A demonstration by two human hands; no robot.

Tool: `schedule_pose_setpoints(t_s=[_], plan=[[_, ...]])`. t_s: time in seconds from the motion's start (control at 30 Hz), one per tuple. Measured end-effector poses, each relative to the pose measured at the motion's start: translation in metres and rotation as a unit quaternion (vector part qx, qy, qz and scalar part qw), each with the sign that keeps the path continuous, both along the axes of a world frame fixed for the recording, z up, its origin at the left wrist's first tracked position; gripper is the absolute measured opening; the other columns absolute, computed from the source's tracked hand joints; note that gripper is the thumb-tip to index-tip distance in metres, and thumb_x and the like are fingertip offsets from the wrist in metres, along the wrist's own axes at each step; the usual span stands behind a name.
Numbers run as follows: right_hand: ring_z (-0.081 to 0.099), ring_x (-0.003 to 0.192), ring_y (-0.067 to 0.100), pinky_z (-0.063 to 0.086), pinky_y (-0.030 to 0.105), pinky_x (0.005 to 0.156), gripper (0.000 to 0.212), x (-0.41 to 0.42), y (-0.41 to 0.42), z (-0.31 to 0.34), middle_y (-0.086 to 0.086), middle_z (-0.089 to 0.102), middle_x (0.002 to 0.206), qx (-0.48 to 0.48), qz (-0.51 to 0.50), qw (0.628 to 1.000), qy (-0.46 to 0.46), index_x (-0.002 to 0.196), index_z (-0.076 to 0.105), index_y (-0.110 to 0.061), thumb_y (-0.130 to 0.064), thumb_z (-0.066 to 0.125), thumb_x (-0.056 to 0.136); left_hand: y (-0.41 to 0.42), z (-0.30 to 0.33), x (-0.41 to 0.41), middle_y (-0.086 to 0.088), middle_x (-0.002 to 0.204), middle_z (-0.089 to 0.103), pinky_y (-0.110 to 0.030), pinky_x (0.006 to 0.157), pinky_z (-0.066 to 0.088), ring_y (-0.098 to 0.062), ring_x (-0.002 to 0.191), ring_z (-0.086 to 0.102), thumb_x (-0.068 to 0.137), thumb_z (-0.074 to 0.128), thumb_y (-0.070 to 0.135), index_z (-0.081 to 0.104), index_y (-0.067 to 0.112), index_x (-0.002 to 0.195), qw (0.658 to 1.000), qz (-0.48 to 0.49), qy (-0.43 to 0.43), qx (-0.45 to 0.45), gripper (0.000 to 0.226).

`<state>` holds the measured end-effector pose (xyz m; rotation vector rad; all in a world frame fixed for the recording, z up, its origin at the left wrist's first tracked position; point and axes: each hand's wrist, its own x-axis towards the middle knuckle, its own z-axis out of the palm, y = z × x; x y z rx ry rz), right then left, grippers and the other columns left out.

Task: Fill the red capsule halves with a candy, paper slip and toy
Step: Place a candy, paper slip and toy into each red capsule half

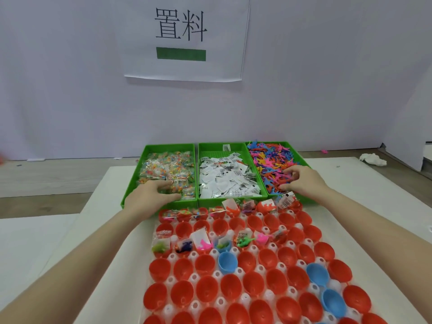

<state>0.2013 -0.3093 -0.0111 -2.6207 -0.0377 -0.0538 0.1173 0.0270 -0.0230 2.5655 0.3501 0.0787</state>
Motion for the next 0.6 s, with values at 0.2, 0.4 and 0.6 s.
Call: schedule_pose_setpoints(t_s=[0.2, 0.4, 0.6], plan=[[0.055, 0.073, 0.012, 0.044, 0.024, 0.061, 0.016, -0.002, 0.003, 0.007, 0.003, 0.066, 0.085, 0.060, -0.004, 0.994, -0.096, 0.083, 0.073, -0.010, -0.018, 0.079, 0.071, 0.000, -0.002, 0.004, 0.012, 0.085, 0.065, -0.033, 0.082, 0.048, -0.012, 0.091, 0.059, 0.074, 0.076, 0.029, 0.067, 0.024, 0.099, 0.995, 0.049, -0.027, -0.077, 0.027], [0.065, 0.074, 0.024, 0.053, 0.039, 0.076, 0.018, -0.006, 0.005, 0.016, 0.004, 0.065, 0.071, 0.024, -0.030, 0.991, -0.131, 0.074, 0.065, -0.015, -0.030, 0.067, 0.083, -0.002, 0.000, 0.007, 0.005, 0.107, 0.066, -0.031, 0.080, 0.045, -0.018, 0.104, 0.057, 0.071, 0.073, 0.046, 0.070, 0.027, 0.088, 0.997, 0.040, 0.015, -0.071, 0.025], [0.058, 0.077, 0.020, 0.046, 0.031, 0.071, 0.021, -0.008, 0.004, 0.015, 0.000, 0.060, 0.075, 0.027, -0.051, 0.991, -0.119, 0.065, 0.058, -0.019, -0.028, 0.071, 0.079, 0.001, 0.001, 0.009, -0.004, 0.129, 0.056, -0.033, 0.088, 0.039, -0.024, 0.120, 0.050, 0.063, 0.074, 0.053, 0.063, 0.027, 0.111, 0.992, 0.029, 0.053, -0.111, 0.056]])
